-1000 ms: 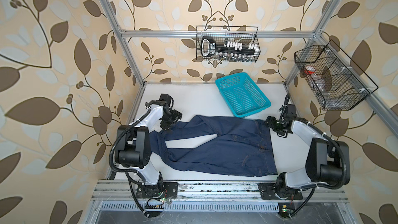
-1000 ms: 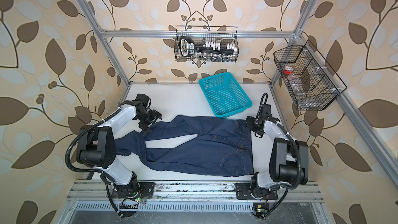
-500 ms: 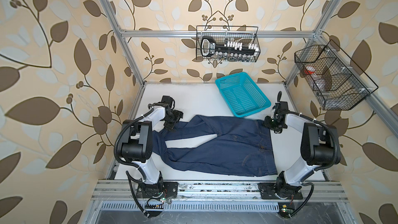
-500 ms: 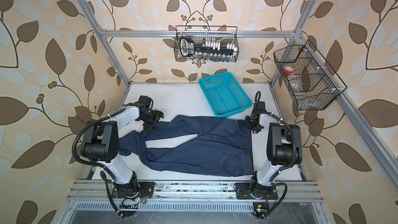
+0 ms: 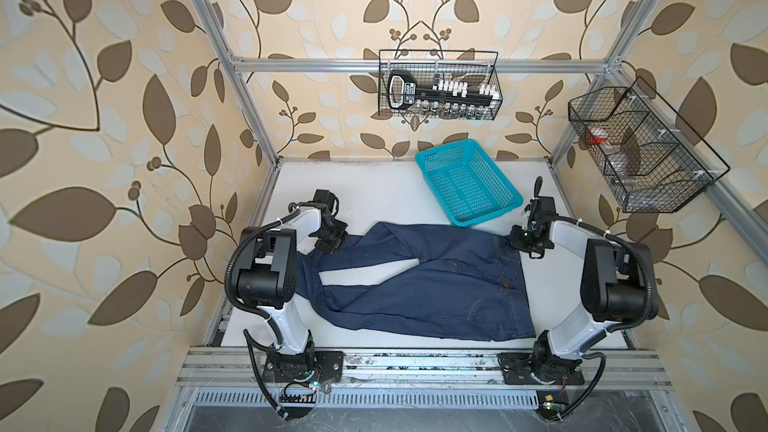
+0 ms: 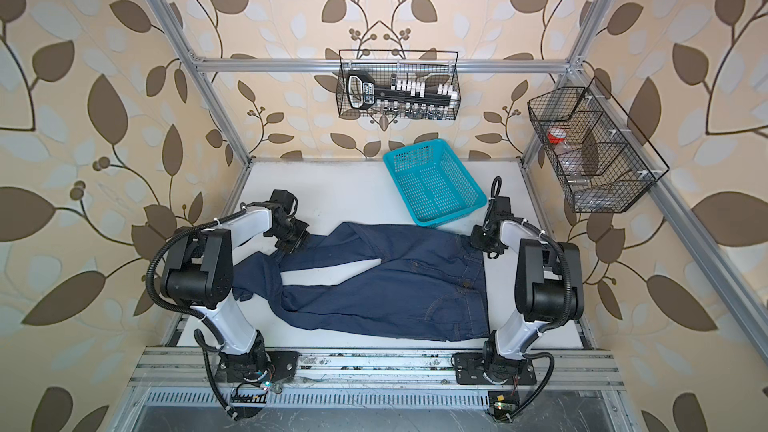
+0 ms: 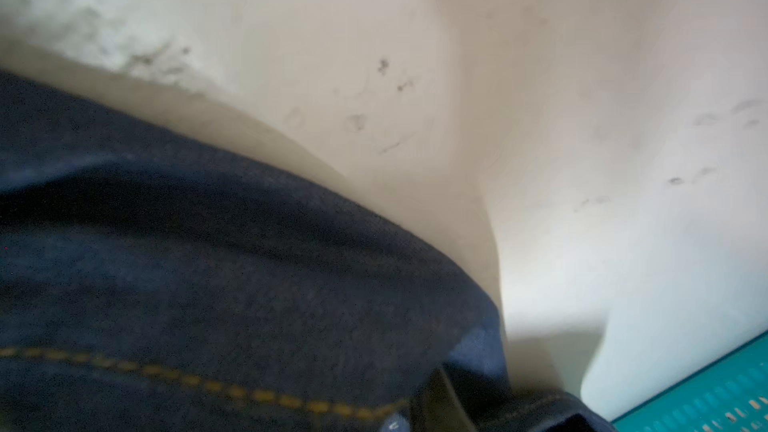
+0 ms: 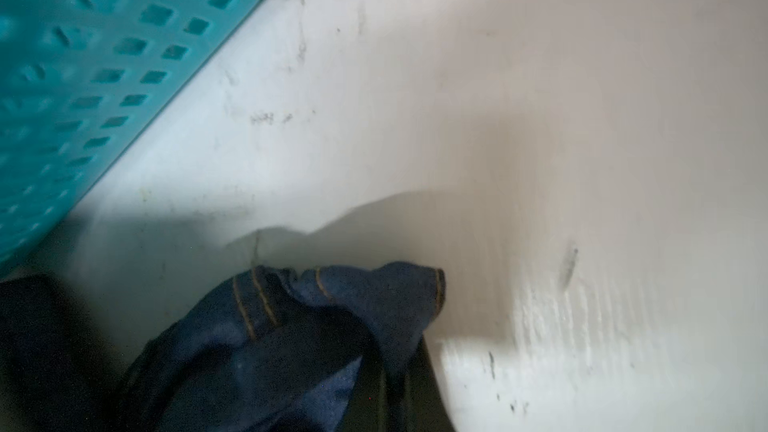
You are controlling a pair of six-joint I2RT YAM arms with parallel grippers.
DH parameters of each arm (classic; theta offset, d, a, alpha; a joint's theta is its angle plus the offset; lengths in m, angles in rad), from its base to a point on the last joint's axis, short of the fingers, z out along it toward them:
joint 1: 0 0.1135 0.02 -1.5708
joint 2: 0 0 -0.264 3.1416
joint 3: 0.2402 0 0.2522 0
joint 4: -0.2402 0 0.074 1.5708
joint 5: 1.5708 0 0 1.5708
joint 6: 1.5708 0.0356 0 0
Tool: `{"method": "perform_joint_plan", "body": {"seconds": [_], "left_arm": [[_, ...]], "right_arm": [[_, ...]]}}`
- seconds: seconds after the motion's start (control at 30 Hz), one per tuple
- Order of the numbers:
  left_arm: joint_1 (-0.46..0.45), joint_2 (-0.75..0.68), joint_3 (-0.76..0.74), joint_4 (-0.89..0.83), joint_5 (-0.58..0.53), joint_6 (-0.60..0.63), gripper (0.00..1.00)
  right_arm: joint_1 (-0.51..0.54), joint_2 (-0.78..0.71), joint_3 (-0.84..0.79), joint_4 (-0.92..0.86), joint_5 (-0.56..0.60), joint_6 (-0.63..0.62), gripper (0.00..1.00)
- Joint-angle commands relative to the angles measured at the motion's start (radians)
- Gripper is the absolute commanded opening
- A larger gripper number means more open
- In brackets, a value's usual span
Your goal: Fold and stack the trousers
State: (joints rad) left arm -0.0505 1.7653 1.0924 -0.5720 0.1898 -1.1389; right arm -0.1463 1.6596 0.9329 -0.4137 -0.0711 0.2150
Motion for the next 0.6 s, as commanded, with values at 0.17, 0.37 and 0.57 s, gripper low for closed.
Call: {"method": "perform_joint_plan", "body": {"seconds": [0.17, 0.37, 0.57], "left_arm": [[0.021, 0.007, 0.099, -0.033, -0.047, 0.099, 0.00], [0.021, -0.036, 0.223, -0.143, -0.087, 0.207, 0.00], [0.008, -0.210, 0.344, -0.364, -0.100, 0.326, 0.00]], "right_arm": [[-0.039, -0.145, -0.037, -0.073, -0.022, -0.046, 0.00], [-0.066, -0.202, -0.030, -0.078, -0.036, -0.052, 0.00], [-0.094, -0.232, 0.016, -0.072, -0.021, -0.037, 0.00]]}}
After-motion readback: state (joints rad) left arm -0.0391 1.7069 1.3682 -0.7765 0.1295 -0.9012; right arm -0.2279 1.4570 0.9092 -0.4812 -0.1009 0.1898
